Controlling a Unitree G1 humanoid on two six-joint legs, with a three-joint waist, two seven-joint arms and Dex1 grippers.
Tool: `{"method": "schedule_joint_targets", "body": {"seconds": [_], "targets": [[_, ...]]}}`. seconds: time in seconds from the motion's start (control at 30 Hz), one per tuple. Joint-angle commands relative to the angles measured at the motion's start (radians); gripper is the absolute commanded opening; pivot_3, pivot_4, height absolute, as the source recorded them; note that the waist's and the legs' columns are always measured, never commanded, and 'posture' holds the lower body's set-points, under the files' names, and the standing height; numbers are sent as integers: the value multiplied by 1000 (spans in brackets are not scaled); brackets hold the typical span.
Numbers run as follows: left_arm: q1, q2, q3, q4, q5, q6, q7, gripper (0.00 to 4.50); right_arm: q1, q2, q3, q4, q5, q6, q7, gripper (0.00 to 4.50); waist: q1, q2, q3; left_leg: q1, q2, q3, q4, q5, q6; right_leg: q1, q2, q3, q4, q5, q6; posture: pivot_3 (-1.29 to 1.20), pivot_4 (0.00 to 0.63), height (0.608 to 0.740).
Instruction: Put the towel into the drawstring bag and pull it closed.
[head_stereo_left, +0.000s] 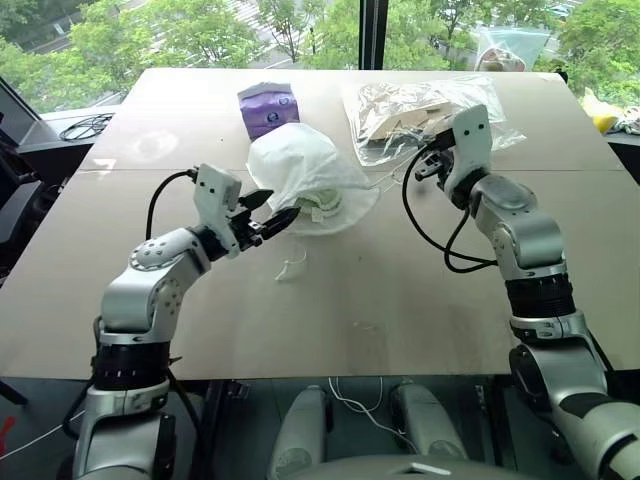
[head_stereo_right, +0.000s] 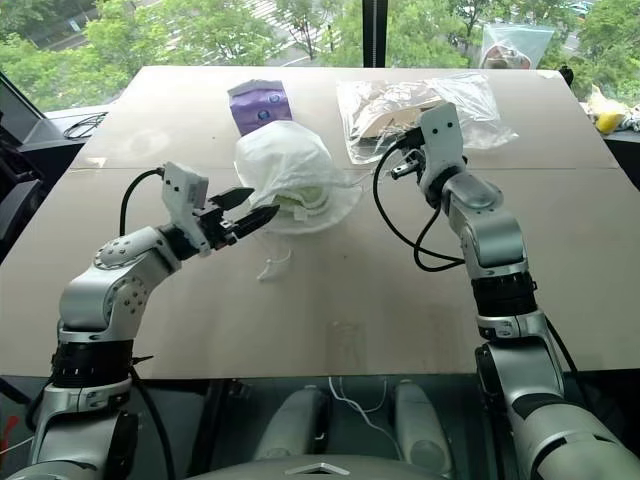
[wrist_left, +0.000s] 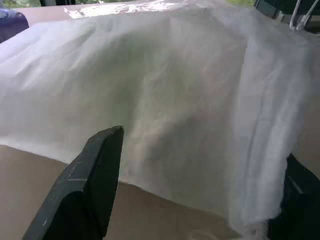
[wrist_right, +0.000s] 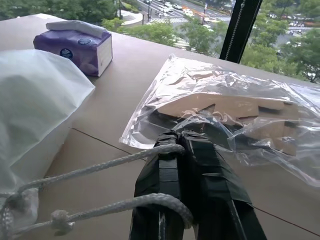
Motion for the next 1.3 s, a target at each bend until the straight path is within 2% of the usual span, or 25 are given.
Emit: {"method": "schedule_joint_targets", "body": {"seconds": [0.03, 0.13, 0.3, 0.4, 0.53, 0.73, 0.93, 1.13, 1.3], "targets": [[41, 59, 37, -62, -36, 22, -67, 3535, -47, 12, -30, -51, 12, 20, -23, 0, -1, 0, 0, 0, 0, 0, 0, 0, 0, 0, 0, 0, 0, 0, 0, 0, 150, 740], [42, 64, 68, -53, -62, 38, -65, 3535, -60, 17, -30, -47, 12, 26, -24, 0, 0, 0, 0, 0, 0, 0, 0, 0, 0, 0, 0, 0, 0, 0, 0, 0, 150, 740], [29, 21, 146, -65, -188, 121, -40, 3535, -73, 24, -31, -37, 8, 26, -24, 0, 0, 0, 0, 0, 0, 0, 0, 0, 0, 0, 0, 0, 0, 0, 0, 0, 150, 740], [80, 45, 136, -87, -199, 153, -62, 3535, -76, 30, -30, -37, 7, 25, -27, 0, -3, 0, 0, 0, 0, 0, 0, 0, 0, 0, 0, 0, 0, 0, 0, 0, 150, 740], [175, 63, 162, -28, -200, 162, -90, 3535, -71, 44, -25, -41, 8, 31, -34, 0, -13, 0, 0, 1, 1, 0, -1, 0, 0, 0, 0, 0, 0, 0, 0, 0, 150, 740], [204, 54, 70, -43, -114, 85, -101, 3535, -55, 63, -20, -50, 9, 42, -35, 0, -11, 0, 0, 1, 1, 0, 0, 0, 0, 0, 0, 0, 1, 0, 0, 0, 150, 740], [119, -6, -60, 53, 40, -28, -51, 3535, -67, 65, -20, -33, 6, 38, -28, 0, -1, 0, 0, 1, 1, 0, -1, 0, 0, 0, 0, 0, 1, 0, 0, 0, 150, 740], [62, -69, -68, 141, 108, -85, 17, 3535, -71, 68, -19, -36, 4, 39, -30, 0, -3, 0, 0, 1, 0, 1, -1, 0, 0, 0, 0, 0, 0, 0, 0, 0, 150, 740], [90, -33, -84, 139, 128, -108, -43, 3535, -63, 68, -24, -52, 7, 47, -36, 0, -3, 0, 0, 1, 1, 1, -1, 0, 0, 0, 0, 0, 1, 0, 0, 0, 150, 740]]}}
